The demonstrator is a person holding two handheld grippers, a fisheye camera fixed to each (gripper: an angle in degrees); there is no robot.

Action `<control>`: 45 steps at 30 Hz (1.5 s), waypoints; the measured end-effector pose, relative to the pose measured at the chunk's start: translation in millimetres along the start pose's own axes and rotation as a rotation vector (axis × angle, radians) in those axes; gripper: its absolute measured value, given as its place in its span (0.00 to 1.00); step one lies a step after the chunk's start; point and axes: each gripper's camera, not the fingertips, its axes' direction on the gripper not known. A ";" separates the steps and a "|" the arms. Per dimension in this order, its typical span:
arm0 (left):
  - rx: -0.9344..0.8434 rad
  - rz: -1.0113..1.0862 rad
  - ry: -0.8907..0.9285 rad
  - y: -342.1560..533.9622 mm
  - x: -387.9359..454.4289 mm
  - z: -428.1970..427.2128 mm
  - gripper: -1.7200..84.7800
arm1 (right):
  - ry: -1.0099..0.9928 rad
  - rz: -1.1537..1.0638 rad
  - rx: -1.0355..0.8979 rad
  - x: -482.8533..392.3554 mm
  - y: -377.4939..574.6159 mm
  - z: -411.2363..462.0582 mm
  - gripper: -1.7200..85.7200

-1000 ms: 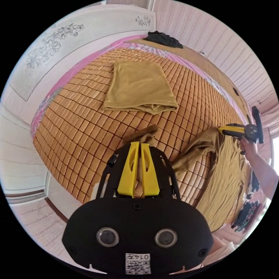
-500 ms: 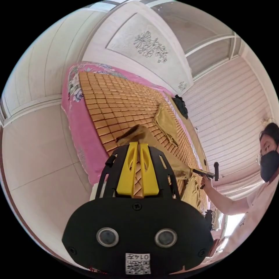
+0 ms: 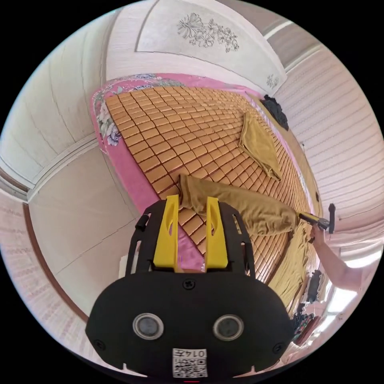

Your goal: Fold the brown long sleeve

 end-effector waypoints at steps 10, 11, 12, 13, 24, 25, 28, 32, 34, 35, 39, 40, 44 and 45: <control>0.011 0.047 0.117 -23.0 18.3 -67.0 0.05 | -0.004 -0.030 0.008 -6.6 -11.7 -0.6 0.02; 0.038 0.008 0.083 -25.4 14.6 -77.7 0.06 | -0.009 -0.032 0.007 -7.3 -13.3 0.7 0.02; 0.036 0.005 0.028 -27.9 8.8 -79.3 0.07 | -0.015 -0.027 0.005 -7.7 -14.8 2.9 0.02; 0.024 -0.014 -0.017 -29.1 3.7 -77.4 0.07 | -0.013 -0.023 0.003 -8.0 -15.6 4.4 0.02; -0.040 -0.018 -0.030 -34.5 14.9 -40.8 0.09 | 0.007 -0.030 -0.015 -14.1 -31.3 19.2 0.02; -0.038 -0.008 -0.035 -37.7 19.4 -39.0 0.10 | 0.011 -0.032 -0.017 -14.8 -32.3 20.0 0.02; -0.054 0.031 -0.081 -56.0 37.7 -23.6 0.11 | 0.018 -0.040 -0.016 -18.5 -37.1 23.8 0.02; -0.154 0.185 -0.171 -61.0 64.8 -1.5 0.04 | 0.017 -0.027 -0.024 -19.2 -43.7 31.1 0.02; -0.162 0.185 -0.157 -62.7 69.4 -14.3 0.03 | 0.018 -0.032 -0.025 -19.3 -45.8 33.3 0.02; -0.150 0.167 -0.151 -62.4 69.1 -27.6 0.03 | 0.020 -0.039 -0.022 -19.6 -46.8 34.5 0.02; -0.109 -0.012 -0.100 -54.2 39.0 -55.8 0.05 | 0.011 -0.044 -0.021 -20.2 -50.6 42.2 0.01; -0.096 -0.043 -0.099 -52.4 34.1 -57.9 0.05 | 0.012 -0.038 -0.022 -20.2 -51.1 43.2 0.01; -0.008 -0.095 -0.032 -39.1 27.3 -68.5 0.07 | 0.058 -0.038 -0.024 -25.9 -56.7 43.3 0.02; -0.018 -0.077 -0.030 -34.7 30.9 -66.9 0.07 | 0.085 -0.056 -0.016 -30.3 -60.3 40.4 0.02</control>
